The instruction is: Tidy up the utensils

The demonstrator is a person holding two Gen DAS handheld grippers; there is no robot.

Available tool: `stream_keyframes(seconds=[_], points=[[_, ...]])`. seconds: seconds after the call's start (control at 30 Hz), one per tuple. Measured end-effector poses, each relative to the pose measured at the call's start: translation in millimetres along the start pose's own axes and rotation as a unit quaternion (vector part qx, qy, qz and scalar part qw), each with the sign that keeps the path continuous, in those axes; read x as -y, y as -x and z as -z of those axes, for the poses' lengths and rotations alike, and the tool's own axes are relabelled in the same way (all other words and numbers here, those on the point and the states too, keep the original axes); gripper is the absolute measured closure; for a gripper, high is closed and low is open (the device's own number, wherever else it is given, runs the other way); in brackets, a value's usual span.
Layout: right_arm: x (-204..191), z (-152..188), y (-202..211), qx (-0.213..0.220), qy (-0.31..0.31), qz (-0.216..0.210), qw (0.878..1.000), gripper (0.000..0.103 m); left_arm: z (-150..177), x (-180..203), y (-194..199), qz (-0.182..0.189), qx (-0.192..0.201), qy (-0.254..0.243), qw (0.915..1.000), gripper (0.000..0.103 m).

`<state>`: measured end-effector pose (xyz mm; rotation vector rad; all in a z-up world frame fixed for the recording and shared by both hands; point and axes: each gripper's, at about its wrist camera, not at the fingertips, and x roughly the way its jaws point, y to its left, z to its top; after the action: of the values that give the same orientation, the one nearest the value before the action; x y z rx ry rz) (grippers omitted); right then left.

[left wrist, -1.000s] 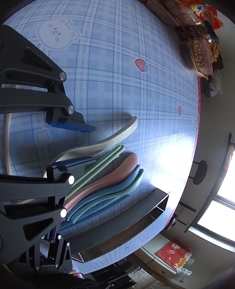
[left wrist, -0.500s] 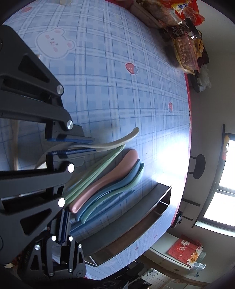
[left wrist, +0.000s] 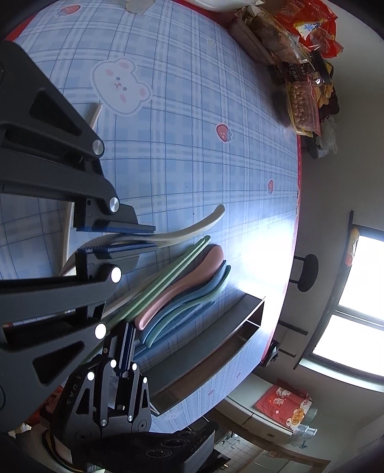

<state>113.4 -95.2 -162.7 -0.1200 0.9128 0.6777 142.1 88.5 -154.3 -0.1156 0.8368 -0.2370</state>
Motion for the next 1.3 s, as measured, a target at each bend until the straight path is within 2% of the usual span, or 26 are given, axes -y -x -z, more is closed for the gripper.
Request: stream_keyframes(seconds=[0.1, 0.2, 0.43, 0.63, 0.93, 1.3], points=[[6, 2, 3, 0.005, -0.010, -0.034, 0.999, 0.097, 2, -1, 4, 0.001, 0.002, 0.004, 1.0000, 0.093], [11, 5, 16, 0.038, -0.022, -0.052, 0.998, 0.097, 2, -1, 11, 0.000, 0.005, 0.006, 1.0000, 0.093], [30, 5, 43, 0.088, -0.066, -0.079, 0.991, 0.097, -4, 4, 28, -0.007, 0.022, 0.005, 0.9997, 0.093], [38, -1, 66, 0.131, -0.064, -0.087, 0.985, 0.097, -7, 6, 27, -0.002, 0.025, 0.024, 0.9994, 0.092], [64, -18, 92, 0.185, -0.072, -0.073, 0.977, 0.097, -19, 19, 39, 0.015, 0.042, 0.051, 0.9977, 0.093], [100, -18, 120, 0.236, -0.106, -0.071, 0.963, 0.097, -30, 42, 53, 0.003, 0.050, 0.050, 0.9975, 0.092]])
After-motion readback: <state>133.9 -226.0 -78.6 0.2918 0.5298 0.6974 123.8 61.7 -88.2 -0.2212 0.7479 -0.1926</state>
